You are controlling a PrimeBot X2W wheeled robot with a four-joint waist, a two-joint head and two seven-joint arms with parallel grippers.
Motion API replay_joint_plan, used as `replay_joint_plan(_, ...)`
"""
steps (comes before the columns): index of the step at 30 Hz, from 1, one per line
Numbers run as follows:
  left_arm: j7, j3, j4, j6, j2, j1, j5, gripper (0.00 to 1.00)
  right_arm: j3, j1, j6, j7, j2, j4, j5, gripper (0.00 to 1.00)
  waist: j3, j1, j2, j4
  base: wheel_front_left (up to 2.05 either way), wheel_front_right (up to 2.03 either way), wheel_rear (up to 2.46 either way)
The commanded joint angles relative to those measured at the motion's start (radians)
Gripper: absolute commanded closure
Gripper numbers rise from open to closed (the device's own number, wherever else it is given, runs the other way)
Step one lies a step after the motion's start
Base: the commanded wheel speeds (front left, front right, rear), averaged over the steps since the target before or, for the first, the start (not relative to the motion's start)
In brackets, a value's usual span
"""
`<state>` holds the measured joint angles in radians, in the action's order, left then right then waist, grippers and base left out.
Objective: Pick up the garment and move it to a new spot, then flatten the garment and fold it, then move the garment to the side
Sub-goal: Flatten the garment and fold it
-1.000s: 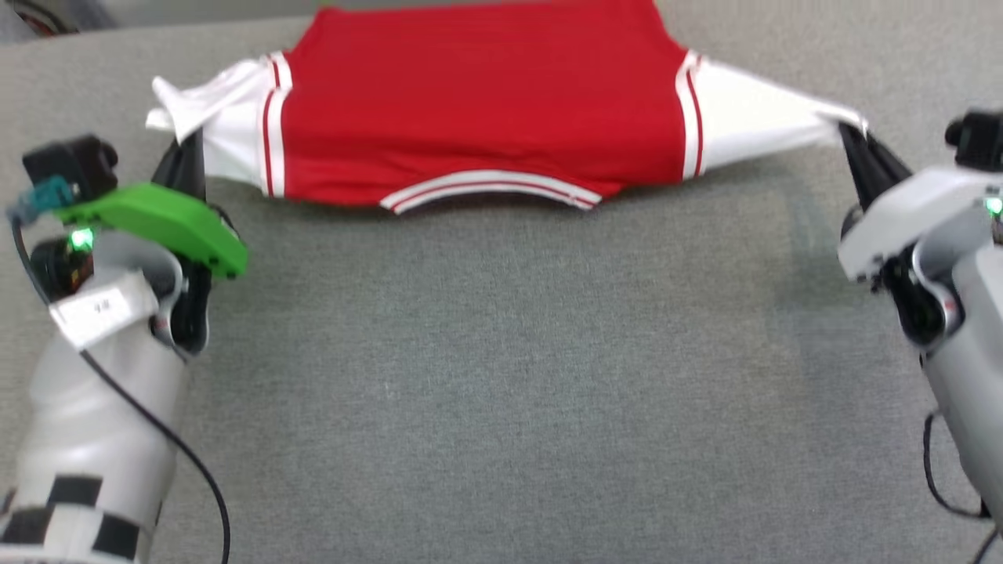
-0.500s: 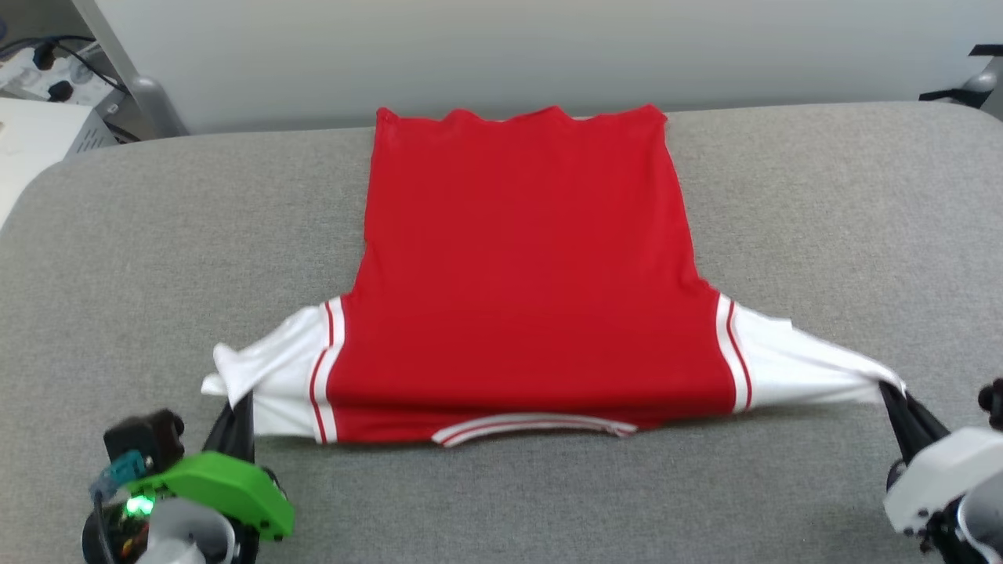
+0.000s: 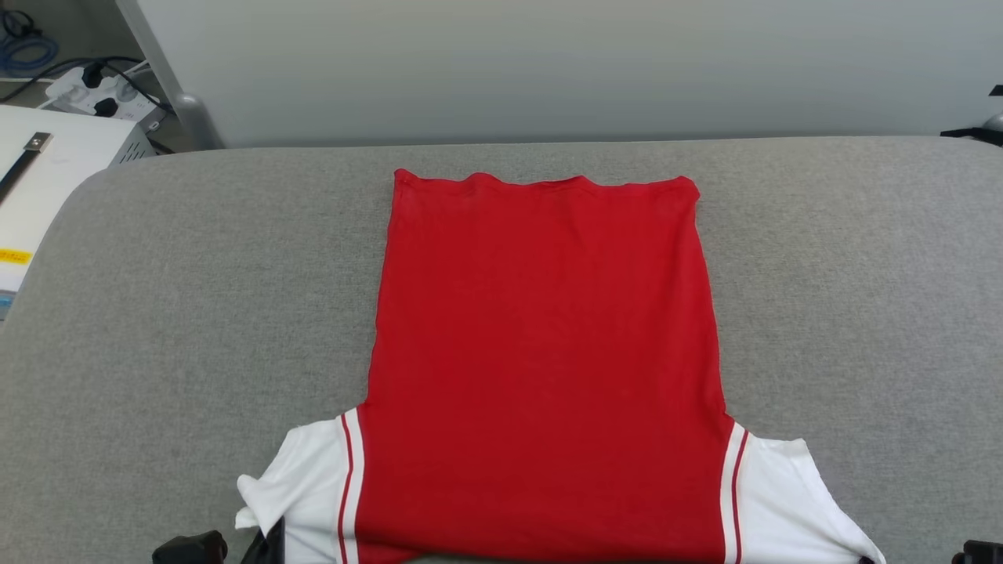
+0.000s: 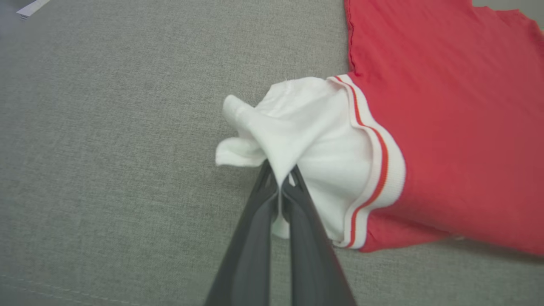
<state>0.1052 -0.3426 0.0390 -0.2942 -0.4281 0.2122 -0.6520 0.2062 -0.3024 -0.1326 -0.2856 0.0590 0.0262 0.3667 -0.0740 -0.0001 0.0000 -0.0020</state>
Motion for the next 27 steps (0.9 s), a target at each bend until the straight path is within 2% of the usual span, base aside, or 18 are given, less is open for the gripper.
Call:
replay_joint_plan(1, 0.013, -0.002, -0.004, 0.001, 0.005, -0.021, 0.013, 1.0, -0.005, 0.023, 0.002, 0.013, -0.001, 0.008, 0.015, 0.0, -0.004, 0.0001, 0.0, 0.009, 0.0, 0.0, 0.0)
replay_joint_plan(6, 0.059, -0.032, -0.018, 0.022, 0.023, -0.079, 0.05, 1.0, -0.028, 0.134, 0.002, 0.055, -0.002, -0.001, 0.042, 0.0, -0.024, 0.0001, 0.0, 0.037, 0.0, 0.0, 0.0)
replay_joint_plan(12, 0.104, -0.062, -0.046, 0.038, 0.055, -0.154, 0.095, 1.0, -0.016, 0.369, 0.002, 0.061, 0.06, 0.011, 0.02, 0.0, -0.088, 0.0001, 0.0, 0.078, 0.0, 0.0, 0.0)
replay_joint_plan(19, 0.123, -0.101, -0.073, 0.051, 0.101, -0.26, 0.141, 1.0, -0.013, 0.704, 0.002, -0.047, 0.16, 0.245, 0.034, 0.0, -0.199, 0.0001, 0.0, 0.16, 0.0, 0.0, 0.0)
replay_joint_plan(23, 0.133, -0.125, -0.07, 0.079, 0.132, -0.329, 0.158, 1.0, -0.031, 0.893, 0.002, -0.156, 0.226, 0.413, 0.045, 0.0, -0.267, 0.0001, 0.0, 0.223, 0.0, 0.0, 0.0)
replay_joint_plan(27, 0.142, -0.148, -0.073, 0.1, 0.167, -0.383, 0.175, 1.0, -0.066, 1.048, 0.002, -0.268, 0.278, 0.52, 0.034, 0.0, -0.332, 0.0001, 0.0, 0.282, 0.0, 0.0, 0.0)
